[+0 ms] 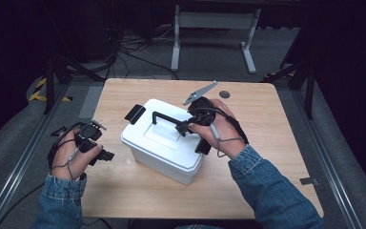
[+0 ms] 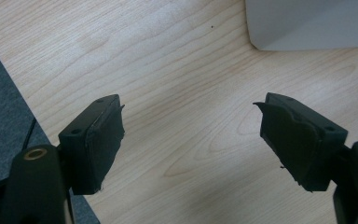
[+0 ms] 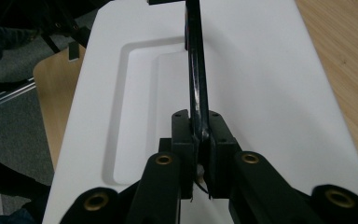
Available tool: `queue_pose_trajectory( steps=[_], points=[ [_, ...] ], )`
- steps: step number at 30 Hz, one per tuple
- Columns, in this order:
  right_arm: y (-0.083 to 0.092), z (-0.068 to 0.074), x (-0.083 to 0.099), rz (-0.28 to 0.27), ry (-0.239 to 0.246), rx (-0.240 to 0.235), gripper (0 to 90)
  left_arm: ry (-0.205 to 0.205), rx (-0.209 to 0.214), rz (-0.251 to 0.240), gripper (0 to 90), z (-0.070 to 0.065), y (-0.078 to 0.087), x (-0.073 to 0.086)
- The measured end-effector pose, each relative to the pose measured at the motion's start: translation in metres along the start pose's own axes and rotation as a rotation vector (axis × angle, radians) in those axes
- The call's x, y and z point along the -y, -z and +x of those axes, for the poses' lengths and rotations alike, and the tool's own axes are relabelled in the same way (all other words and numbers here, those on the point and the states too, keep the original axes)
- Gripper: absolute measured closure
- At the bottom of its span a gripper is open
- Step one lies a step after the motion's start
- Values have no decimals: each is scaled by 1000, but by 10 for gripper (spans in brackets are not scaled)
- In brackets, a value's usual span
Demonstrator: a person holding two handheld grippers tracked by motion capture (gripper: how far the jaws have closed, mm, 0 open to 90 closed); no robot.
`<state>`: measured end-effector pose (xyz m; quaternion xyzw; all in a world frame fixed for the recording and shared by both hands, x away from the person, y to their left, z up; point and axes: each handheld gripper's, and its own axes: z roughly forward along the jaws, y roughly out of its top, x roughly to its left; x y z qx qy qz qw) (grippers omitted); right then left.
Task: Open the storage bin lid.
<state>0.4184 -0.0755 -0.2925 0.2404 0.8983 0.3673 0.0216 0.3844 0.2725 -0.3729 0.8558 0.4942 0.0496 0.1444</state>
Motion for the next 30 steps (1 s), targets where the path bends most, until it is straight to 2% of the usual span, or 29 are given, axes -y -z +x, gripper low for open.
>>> queue_pose_trajectory(
  steps=[7,16,22,30],
  points=[
    [12,7,-5,-43,21,-3,853,3,3,4,221,0,0,0],
    [25,8,-6,-81,25,6,853,5,1,-1,221,0,0,0],
    [34,4,-4,-94,17,18,854,3,3,-5,218,1,1,1],
    [55,-11,5,-118,-11,73,853,0,5,-9,214,1,0,1]
  ],
)
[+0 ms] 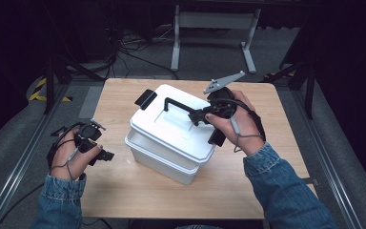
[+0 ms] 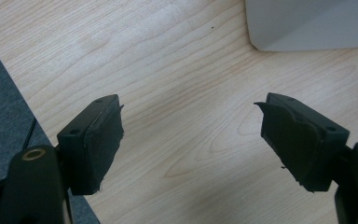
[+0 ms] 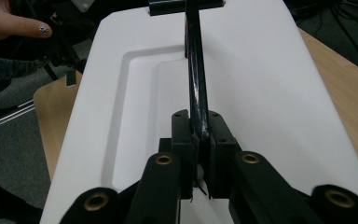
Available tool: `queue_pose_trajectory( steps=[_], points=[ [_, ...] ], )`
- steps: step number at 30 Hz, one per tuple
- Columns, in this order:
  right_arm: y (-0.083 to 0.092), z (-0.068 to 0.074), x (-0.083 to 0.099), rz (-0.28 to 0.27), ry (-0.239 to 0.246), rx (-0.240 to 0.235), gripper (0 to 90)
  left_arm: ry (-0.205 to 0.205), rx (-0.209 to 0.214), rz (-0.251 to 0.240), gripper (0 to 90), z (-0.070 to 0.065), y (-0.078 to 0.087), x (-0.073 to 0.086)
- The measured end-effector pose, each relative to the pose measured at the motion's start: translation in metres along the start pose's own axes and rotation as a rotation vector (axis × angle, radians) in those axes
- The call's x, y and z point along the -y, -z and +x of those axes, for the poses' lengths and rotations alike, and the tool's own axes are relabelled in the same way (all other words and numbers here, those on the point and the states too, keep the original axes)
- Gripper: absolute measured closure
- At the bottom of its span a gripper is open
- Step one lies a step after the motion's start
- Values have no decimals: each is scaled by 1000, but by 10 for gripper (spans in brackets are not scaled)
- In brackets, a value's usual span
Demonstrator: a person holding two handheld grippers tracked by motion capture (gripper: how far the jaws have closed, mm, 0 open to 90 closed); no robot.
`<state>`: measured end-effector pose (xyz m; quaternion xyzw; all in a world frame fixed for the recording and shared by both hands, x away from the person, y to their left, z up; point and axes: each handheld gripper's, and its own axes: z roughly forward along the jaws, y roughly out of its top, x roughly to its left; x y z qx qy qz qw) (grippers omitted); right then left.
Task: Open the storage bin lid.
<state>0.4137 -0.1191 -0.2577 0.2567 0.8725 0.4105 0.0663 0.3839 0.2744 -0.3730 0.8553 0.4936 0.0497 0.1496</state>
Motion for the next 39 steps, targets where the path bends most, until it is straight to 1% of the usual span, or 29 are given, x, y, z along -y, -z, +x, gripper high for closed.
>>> queue_pose_trajectory(
  steps=[6,8,10,11,13,20,21,22,23,25,26,31,38,39],
  points=[
    [16,-15,9,-13,-36,41,853,0,1,1,213,0,0,0],
    [21,-21,12,-16,-46,55,853,12,2,-7,213,0,0,0],
    [25,-26,15,-20,-59,68,853,12,0,-9,211,0,0,0],
    [27,-28,16,-23,-66,72,853,-9,-2,-1,204,0,1,0],
    [31,-32,18,-24,-75,84,853,-2,3,-4,193,0,1,0],
    [43,-48,25,-31,-110,120,853,-6,3,-3,194,1,1,0],
    [43,-48,25,-31,-110,120,853,-6,3,-3,194,1,1,0],
    [45,-50,26,-32,-116,127,853,-6,4,-2,194,1,1,1],
    [49,-55,29,-34,-130,144,854,-7,3,-5,194,0,0,1],
    [50,-57,30,-34,-132,149,853,-8,4,-1,194,0,0,0],
    [52,-59,31,-34,-142,158,854,-8,4,0,194,0,0,0],
    [61,-70,38,-36,-161,190,854,-7,6,-1,194,1,0,0],
    [70,-87,51,-36,-202,227,854,-6,6,-2,194,1,0,0],
    [71,-92,55,-35,-215,239,854,-3,10,-2,194,1,0,1]
  ],
)
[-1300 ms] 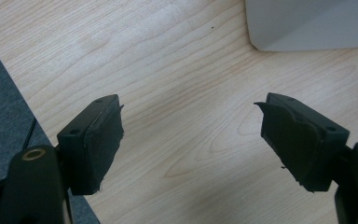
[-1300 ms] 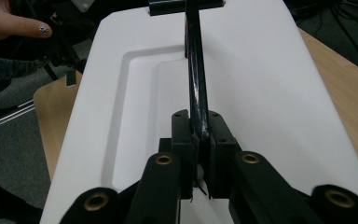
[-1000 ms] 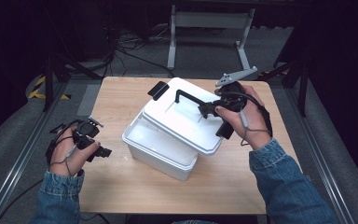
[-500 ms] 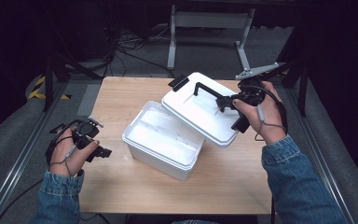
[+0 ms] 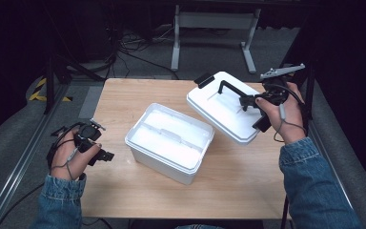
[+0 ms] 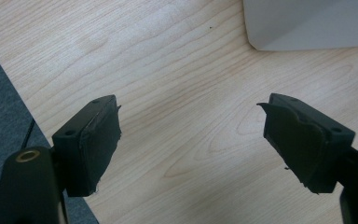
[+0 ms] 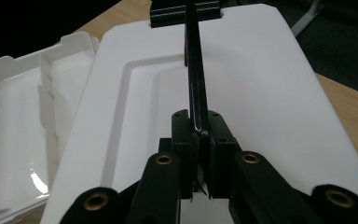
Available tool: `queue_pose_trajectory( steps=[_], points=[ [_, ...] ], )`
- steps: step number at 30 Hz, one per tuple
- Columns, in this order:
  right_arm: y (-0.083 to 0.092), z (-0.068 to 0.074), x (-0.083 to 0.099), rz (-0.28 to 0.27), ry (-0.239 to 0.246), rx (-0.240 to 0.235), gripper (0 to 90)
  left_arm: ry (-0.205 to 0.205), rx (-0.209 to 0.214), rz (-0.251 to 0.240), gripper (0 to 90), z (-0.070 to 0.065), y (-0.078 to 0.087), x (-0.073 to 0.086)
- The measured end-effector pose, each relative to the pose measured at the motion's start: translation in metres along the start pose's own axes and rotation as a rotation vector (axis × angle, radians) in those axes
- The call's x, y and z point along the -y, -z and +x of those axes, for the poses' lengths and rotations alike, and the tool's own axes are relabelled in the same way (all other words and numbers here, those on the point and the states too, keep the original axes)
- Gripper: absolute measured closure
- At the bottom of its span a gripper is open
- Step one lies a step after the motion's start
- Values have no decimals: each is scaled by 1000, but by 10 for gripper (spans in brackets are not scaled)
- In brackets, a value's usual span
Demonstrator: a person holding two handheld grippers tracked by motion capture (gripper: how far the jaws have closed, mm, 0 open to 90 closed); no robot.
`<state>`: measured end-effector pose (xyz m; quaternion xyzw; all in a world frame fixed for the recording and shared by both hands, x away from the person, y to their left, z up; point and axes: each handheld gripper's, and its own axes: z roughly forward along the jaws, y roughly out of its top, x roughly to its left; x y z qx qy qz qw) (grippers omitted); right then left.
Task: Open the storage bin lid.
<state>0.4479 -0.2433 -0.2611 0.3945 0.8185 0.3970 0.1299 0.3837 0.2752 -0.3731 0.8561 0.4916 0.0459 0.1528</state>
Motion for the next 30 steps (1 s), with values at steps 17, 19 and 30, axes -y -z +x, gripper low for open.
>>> queue_pose_trajectory(
  steps=[17,19,30],
  points=[
    [-17,-44,29,51,-76,62,853,3,0,4,194,0,-2,0],
    [-21,-49,34,63,-86,67,854,1,-3,2,193,0,-2,0],
    [-45,-67,64,124,-119,86,854,-4,-29,-11,195,-3,-3,1]
  ],
)
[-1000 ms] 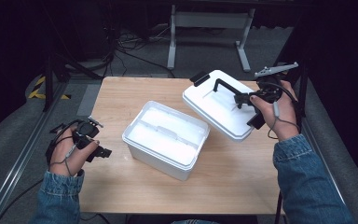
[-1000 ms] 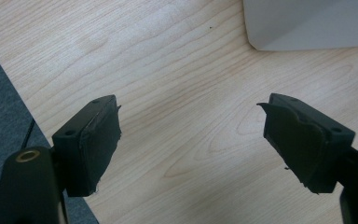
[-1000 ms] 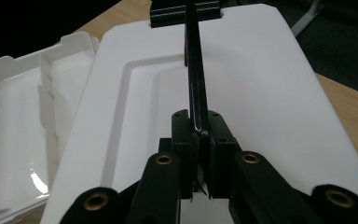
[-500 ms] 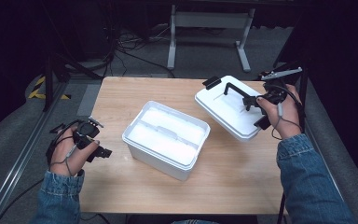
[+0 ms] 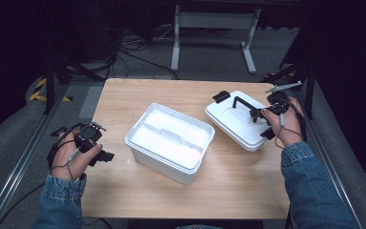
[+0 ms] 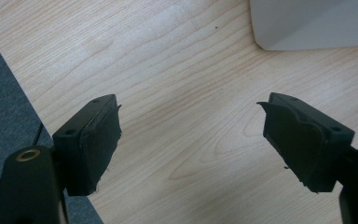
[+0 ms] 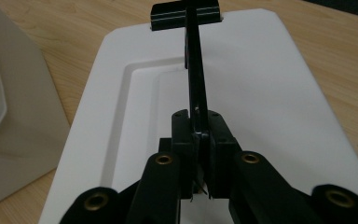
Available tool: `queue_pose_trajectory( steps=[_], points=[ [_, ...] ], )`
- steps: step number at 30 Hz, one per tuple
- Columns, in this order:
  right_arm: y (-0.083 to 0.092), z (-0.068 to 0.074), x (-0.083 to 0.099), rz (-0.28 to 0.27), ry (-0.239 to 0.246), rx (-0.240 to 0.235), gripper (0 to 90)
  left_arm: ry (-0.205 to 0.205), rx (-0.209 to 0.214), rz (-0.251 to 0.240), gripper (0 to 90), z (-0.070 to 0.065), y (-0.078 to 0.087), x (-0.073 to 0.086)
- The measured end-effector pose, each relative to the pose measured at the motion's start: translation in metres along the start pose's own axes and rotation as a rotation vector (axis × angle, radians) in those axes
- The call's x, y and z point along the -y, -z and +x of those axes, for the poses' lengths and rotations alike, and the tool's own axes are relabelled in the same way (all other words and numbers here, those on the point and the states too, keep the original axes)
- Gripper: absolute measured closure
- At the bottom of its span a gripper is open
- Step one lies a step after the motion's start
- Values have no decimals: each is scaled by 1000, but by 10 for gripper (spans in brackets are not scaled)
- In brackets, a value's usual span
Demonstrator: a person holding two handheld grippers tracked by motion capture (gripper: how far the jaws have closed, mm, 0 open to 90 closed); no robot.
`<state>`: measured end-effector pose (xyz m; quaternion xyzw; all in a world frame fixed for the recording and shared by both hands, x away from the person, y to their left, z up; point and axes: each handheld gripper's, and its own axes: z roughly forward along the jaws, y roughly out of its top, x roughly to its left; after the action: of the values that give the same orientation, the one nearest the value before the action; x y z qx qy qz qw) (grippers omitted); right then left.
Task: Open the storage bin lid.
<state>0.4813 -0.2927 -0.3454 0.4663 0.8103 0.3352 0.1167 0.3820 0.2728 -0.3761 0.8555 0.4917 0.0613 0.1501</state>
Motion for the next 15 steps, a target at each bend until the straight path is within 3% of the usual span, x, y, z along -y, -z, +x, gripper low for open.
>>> queue_pose_trajectory(
  steps=[15],
  points=[
    [-23,-14,24,27,-27,8,853,-6,0,6,195,0,-1,0]
  ],
)
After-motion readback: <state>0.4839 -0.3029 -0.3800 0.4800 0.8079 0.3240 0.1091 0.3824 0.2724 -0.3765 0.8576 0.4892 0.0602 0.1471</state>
